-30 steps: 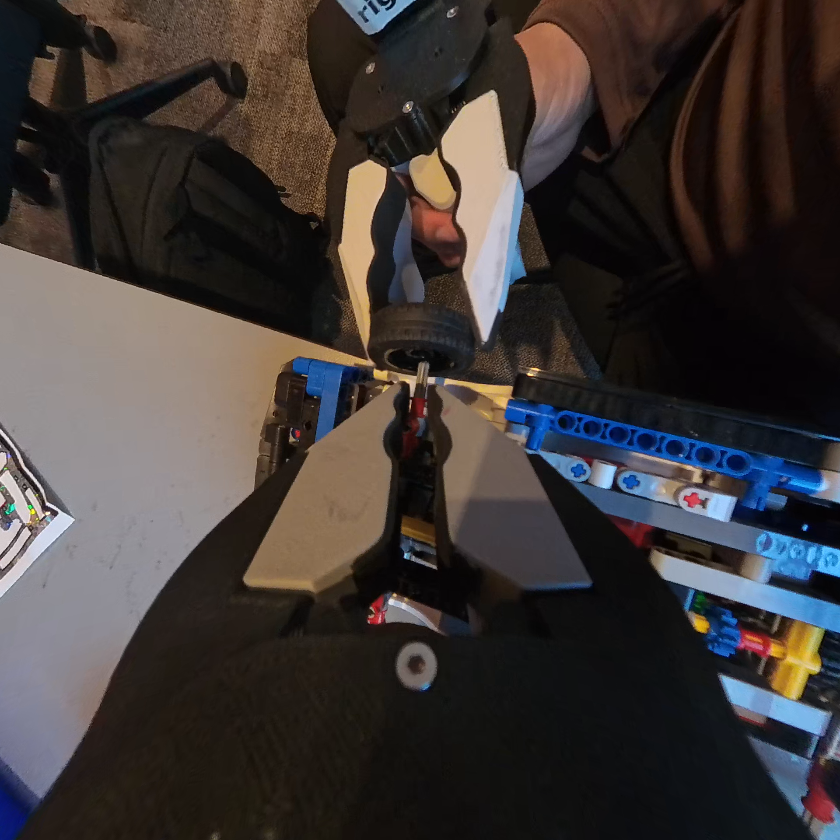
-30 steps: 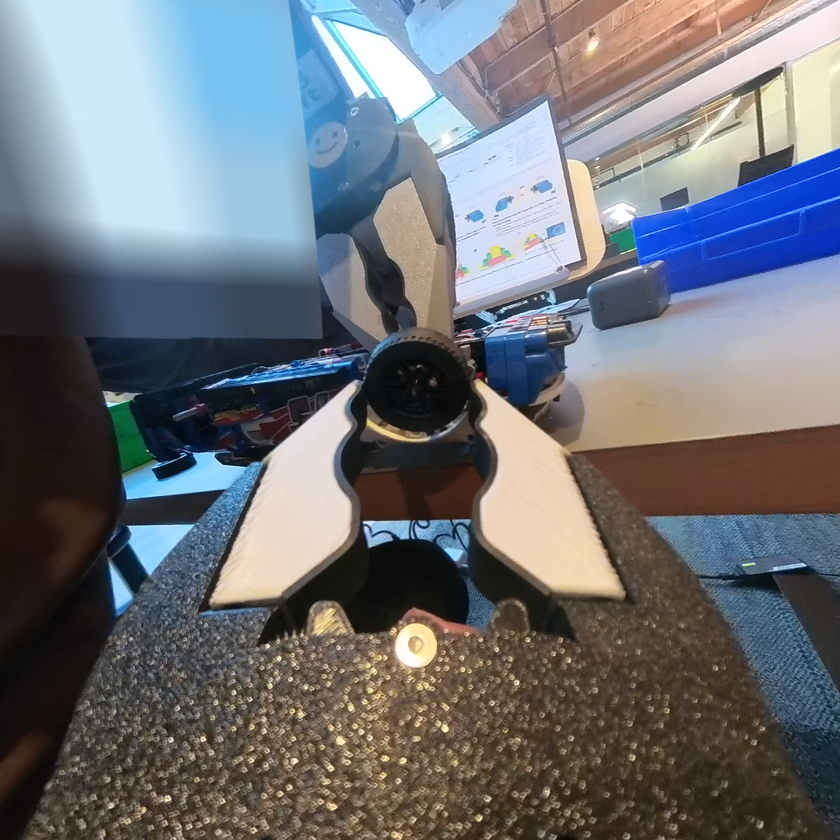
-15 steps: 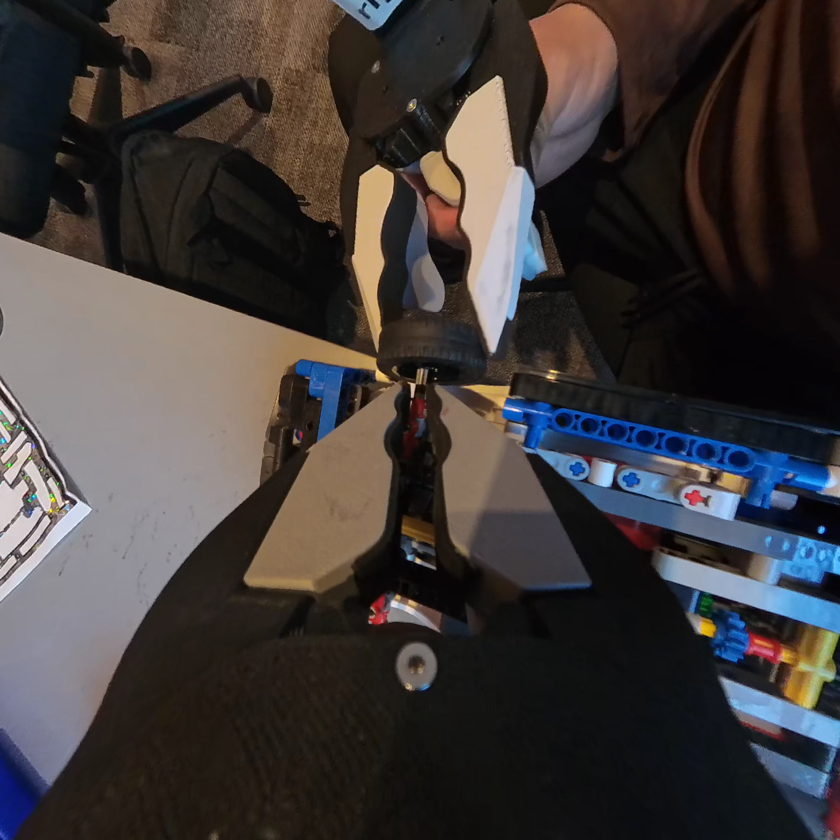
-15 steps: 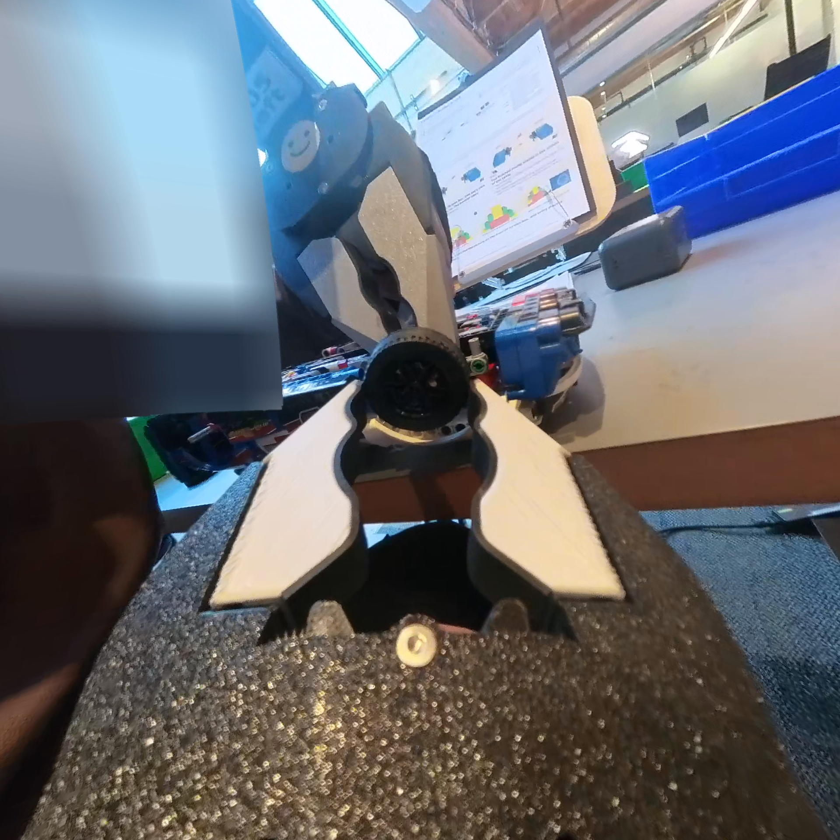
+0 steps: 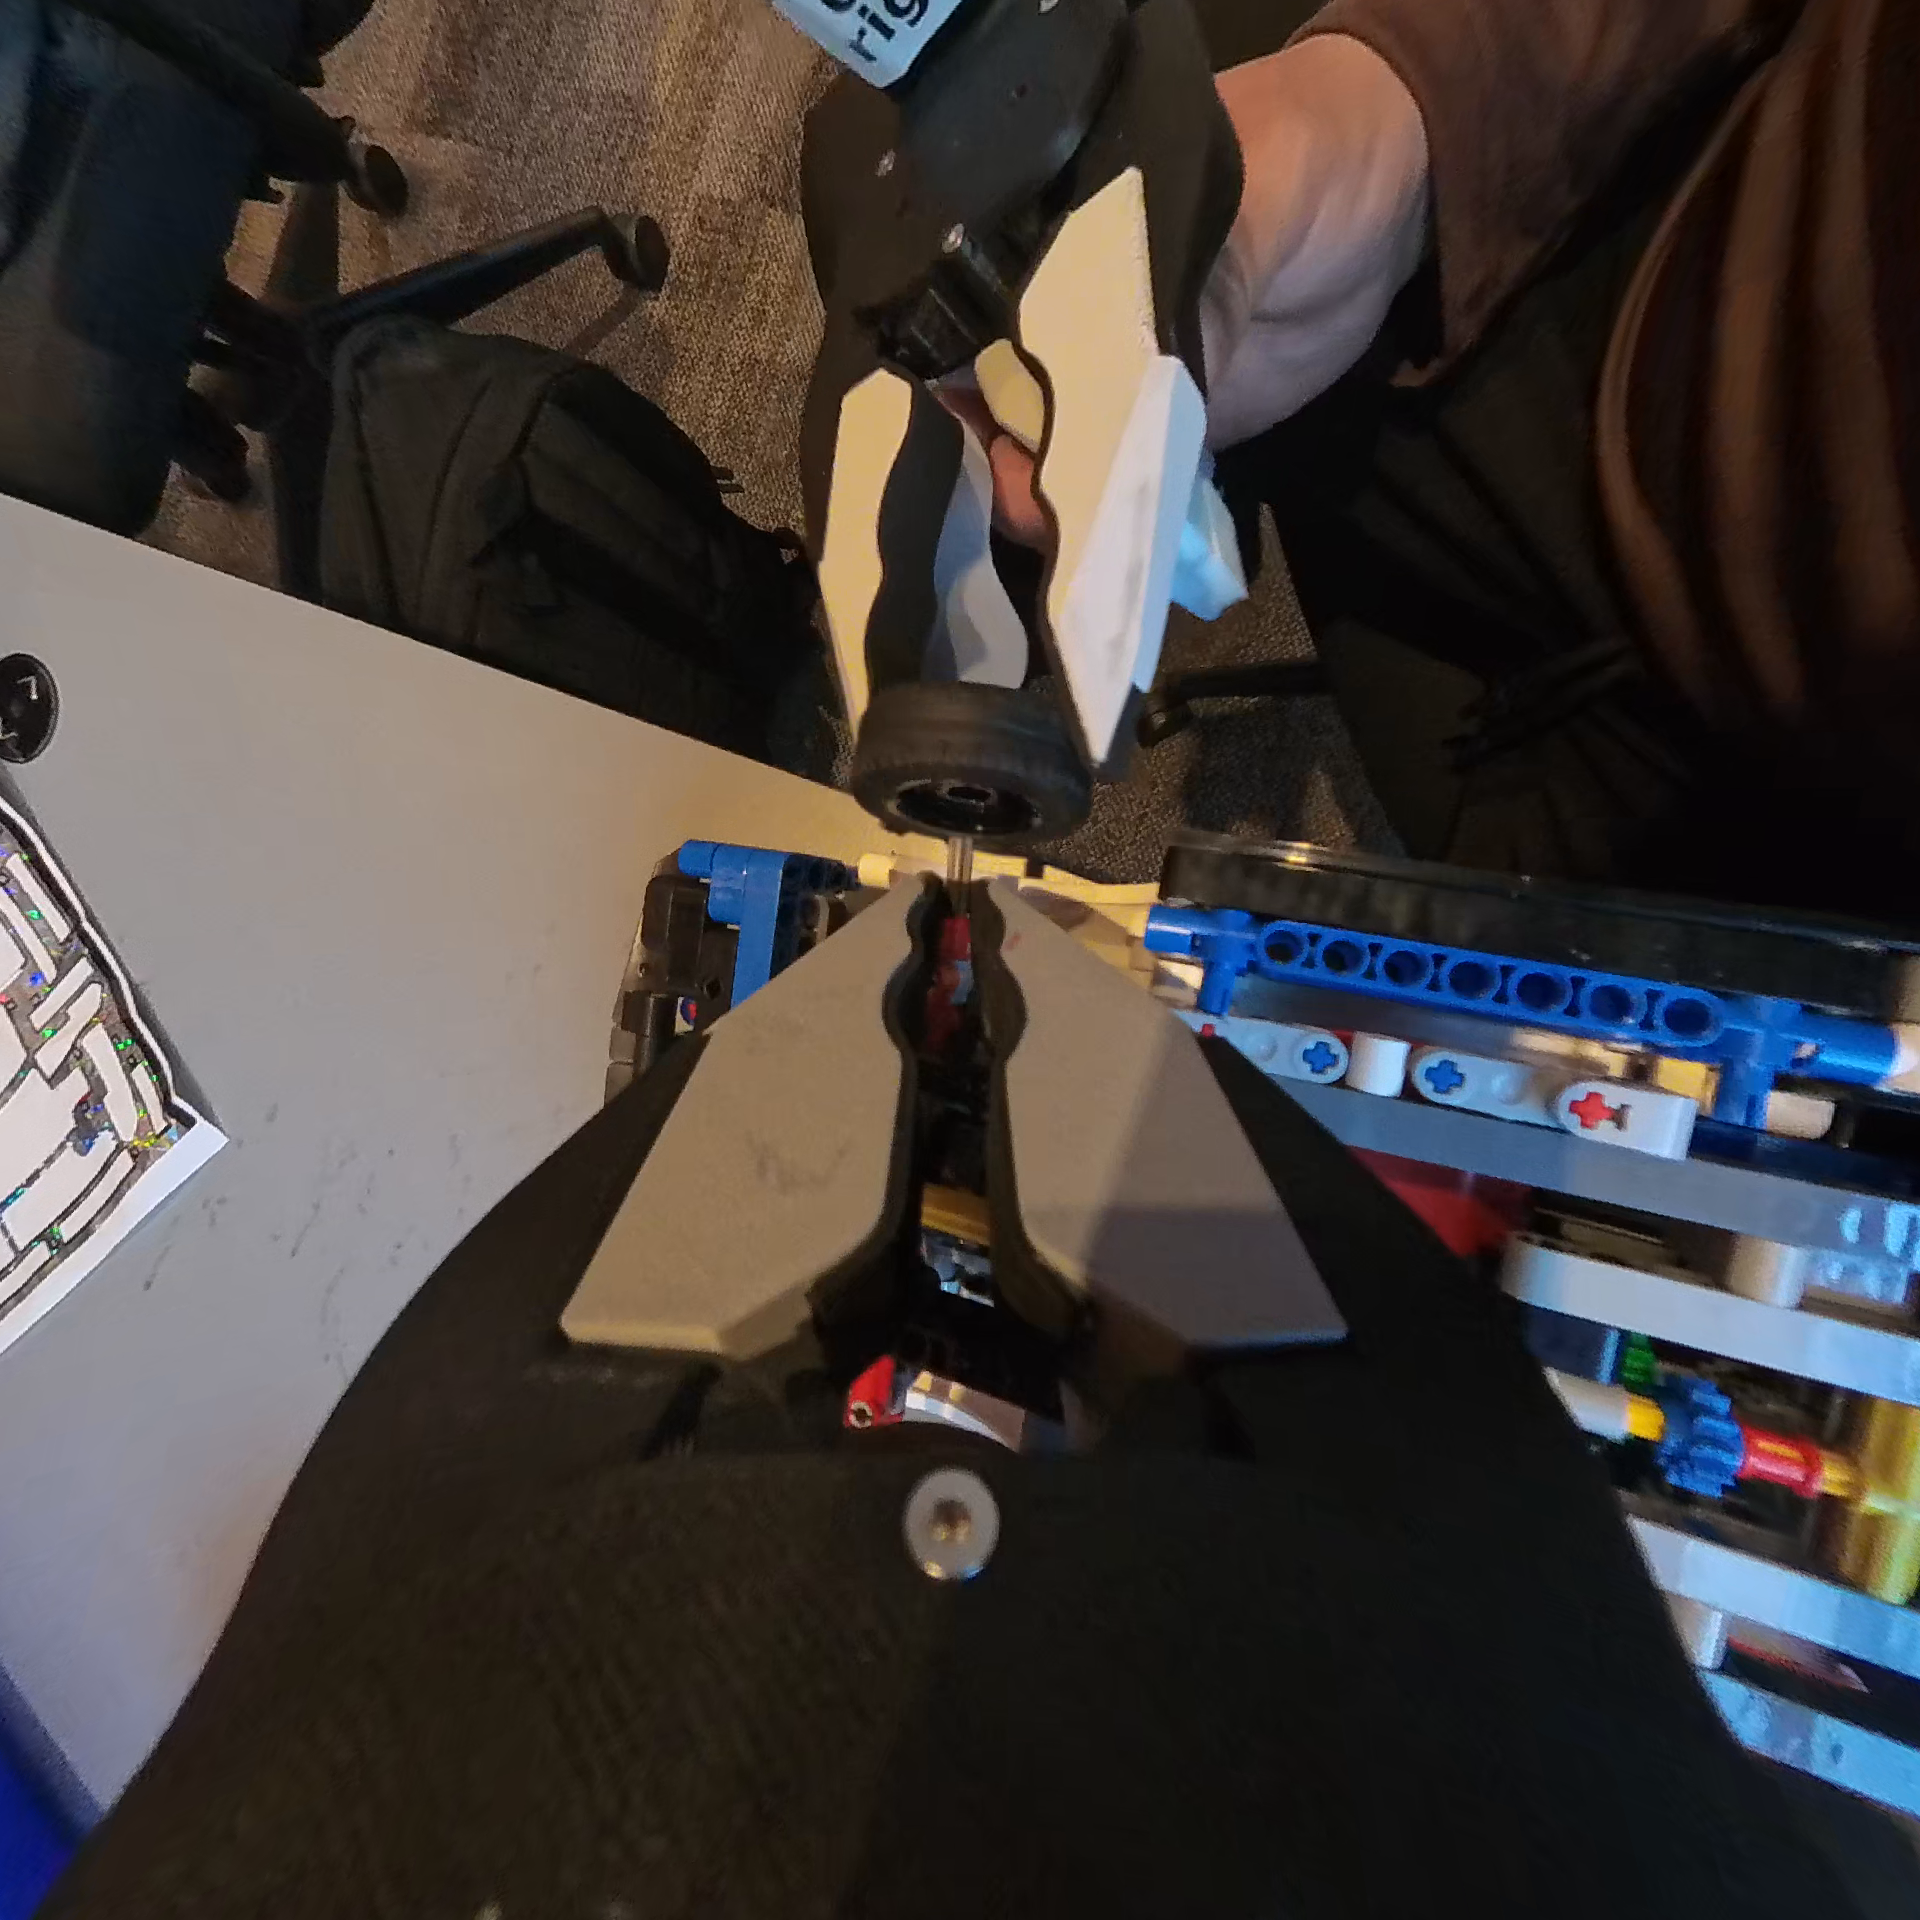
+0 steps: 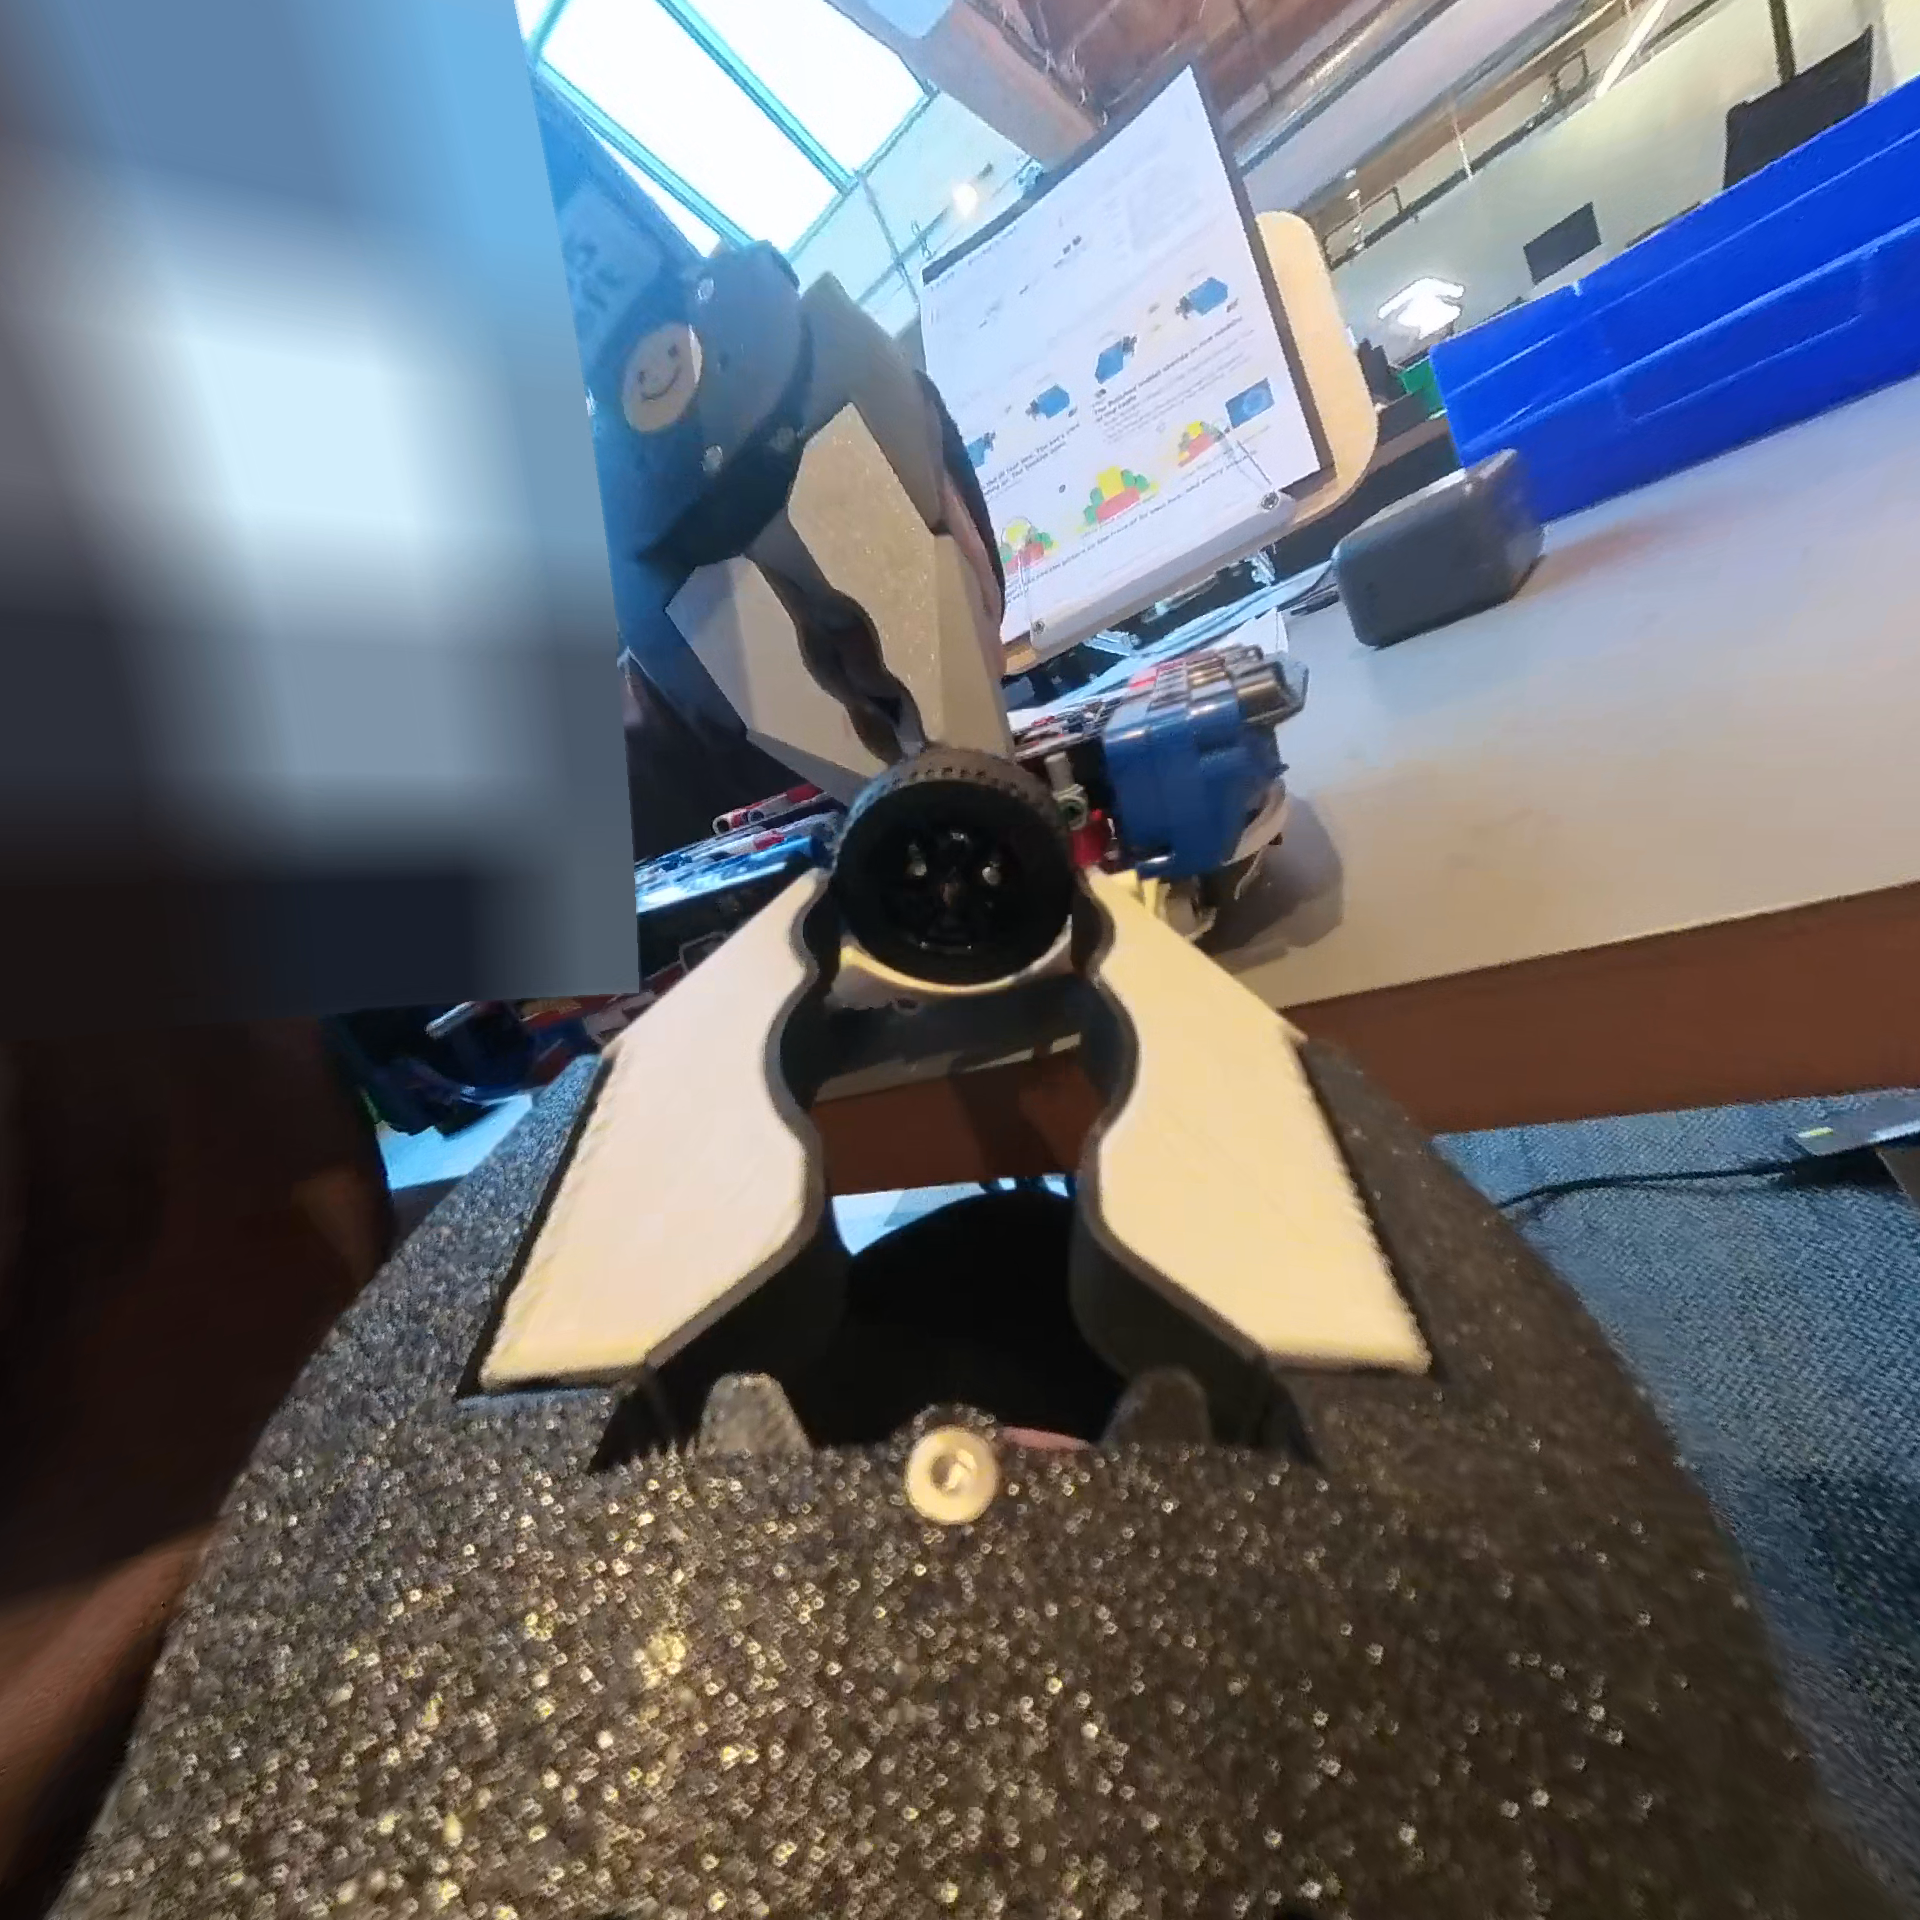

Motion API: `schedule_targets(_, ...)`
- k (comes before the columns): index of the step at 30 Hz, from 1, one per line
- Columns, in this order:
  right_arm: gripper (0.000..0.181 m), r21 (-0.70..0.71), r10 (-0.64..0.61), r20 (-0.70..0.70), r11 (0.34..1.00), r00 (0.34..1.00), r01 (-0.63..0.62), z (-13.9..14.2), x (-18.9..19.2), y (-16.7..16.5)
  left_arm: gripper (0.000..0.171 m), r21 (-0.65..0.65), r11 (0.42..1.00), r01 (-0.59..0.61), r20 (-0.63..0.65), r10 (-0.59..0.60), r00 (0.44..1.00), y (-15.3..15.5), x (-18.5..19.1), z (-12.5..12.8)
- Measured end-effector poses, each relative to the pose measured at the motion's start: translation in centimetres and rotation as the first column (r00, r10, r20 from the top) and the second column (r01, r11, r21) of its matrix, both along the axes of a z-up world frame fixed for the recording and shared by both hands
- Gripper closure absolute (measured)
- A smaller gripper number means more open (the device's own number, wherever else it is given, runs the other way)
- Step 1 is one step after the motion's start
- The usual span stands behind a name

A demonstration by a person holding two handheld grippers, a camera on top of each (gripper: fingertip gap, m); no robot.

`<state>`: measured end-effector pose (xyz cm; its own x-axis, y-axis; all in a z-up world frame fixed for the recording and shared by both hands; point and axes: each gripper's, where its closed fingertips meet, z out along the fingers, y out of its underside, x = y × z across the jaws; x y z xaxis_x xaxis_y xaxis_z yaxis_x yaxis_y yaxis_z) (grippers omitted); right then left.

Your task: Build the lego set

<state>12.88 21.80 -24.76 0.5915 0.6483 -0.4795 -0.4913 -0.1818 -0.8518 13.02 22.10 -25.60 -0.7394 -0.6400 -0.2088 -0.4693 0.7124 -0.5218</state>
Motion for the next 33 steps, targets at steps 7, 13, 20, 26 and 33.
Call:
schedule_targets(7,0.142,0.001,0.023,-0.015,1.0,1.0,-0.023,0.14,-0.75,0.31,0.171,-0.003,1.0,0.006,0.007,-0.006,1.0,0.04,0.03,0.0)
schedule_targets(13,0.142,0.004,0.019,-0.015,1.0,1.0,-0.018,0.09,-0.76,0.47,0.171,-0.003,1.0,0.003,0.017,-0.003,1.0,0.25,0.05,0.06)
schedule_targets(20,0.142,0.012,-0.006,0.0,1.0,1.0,0.006,0.05,-0.43,0.75,0.171,-0.009,1.0,-0.001,0.024,0.001,1.0,0.34,0.02,0.21)
schedule_targets(26,0.142,0.017,-0.028,0.023,0.999,0.999,0.028,0.05,-0.21,0.94,0.171,-0.008,1.0,0.001,0.021,-0.001,1.0,0.3,0.03,0.2)
schedule_targets(33,0.142,0.018,-0.032,0.06,0.999,0.998,0.031,-0.04,-0.31,1.02,0.171,-0.007,1.0,0.003,0.019,-0.003,1.0,0.31,0.06,0.13)
